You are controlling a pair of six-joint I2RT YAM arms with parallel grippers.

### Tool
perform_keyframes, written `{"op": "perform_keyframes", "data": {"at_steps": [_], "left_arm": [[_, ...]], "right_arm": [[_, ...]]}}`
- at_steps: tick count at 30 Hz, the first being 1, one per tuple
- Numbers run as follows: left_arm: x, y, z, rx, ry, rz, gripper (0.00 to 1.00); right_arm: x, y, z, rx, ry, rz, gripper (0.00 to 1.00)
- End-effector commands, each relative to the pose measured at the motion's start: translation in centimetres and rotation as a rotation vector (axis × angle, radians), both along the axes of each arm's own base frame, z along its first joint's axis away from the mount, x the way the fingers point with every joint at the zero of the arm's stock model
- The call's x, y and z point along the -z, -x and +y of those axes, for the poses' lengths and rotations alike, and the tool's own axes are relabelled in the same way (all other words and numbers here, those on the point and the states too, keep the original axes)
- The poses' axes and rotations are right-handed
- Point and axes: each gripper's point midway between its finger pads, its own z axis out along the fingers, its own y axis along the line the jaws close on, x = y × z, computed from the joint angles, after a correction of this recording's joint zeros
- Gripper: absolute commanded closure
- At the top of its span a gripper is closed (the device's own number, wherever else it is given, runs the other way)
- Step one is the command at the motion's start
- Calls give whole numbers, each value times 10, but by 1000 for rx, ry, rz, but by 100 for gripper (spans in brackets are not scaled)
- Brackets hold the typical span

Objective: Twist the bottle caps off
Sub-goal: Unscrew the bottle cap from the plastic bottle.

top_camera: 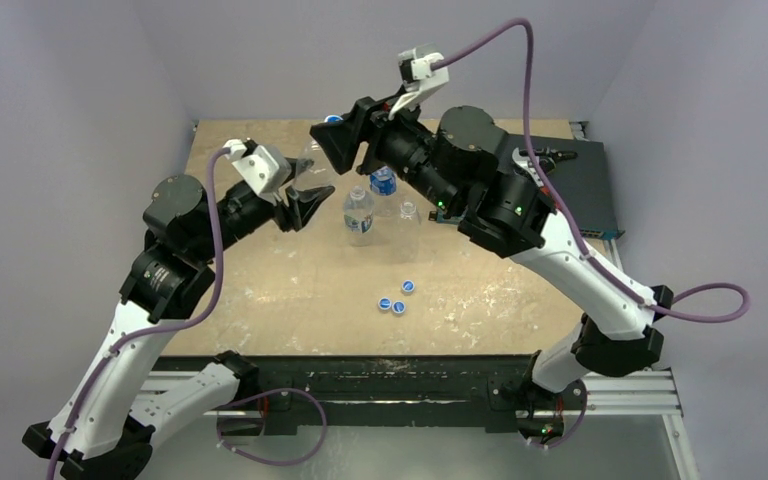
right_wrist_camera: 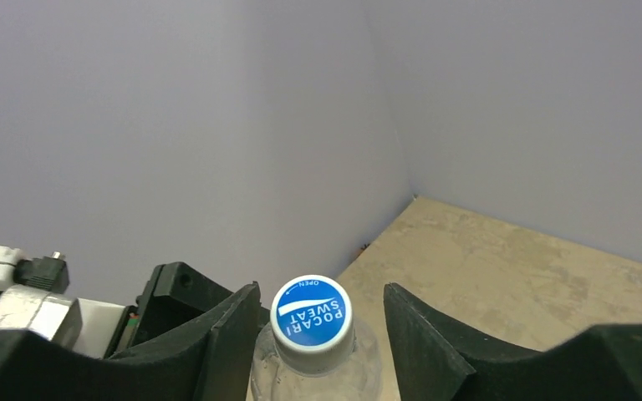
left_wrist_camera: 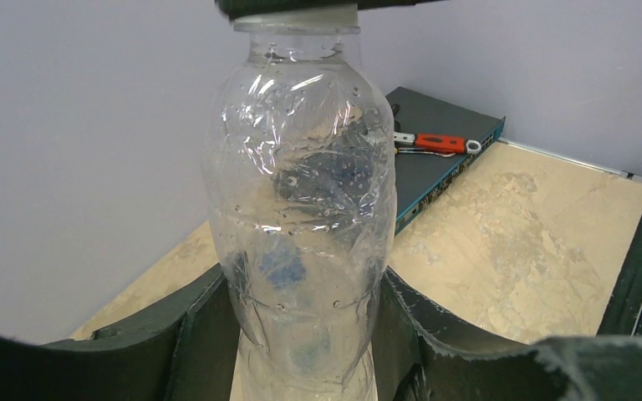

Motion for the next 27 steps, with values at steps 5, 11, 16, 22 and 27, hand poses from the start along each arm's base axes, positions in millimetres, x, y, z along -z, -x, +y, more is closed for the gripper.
{"op": "perform_keyframes", "data": {"at_steps": [5, 11, 16, 22, 27], "left_arm": [[-5, -5, 6, -42, 4, -19, 97], [-4, -4, 4, -33, 7, -12, 97], [-4, -3, 3, -26, 12, -8, 97], [-5, -2, 3, -19, 19, -5, 97], [-2, -1, 1, -13, 18, 2, 97]], "right_arm": [[-30, 5, -9, 26, -78, -30, 59], [-25, 5, -4, 14, -76, -21, 51], [-26, 4, -3, 22, -80, -22, 36], [-27, 1, -4, 33, -83, -26, 53], [-27, -1, -4, 44, -83, -32, 69]]}}
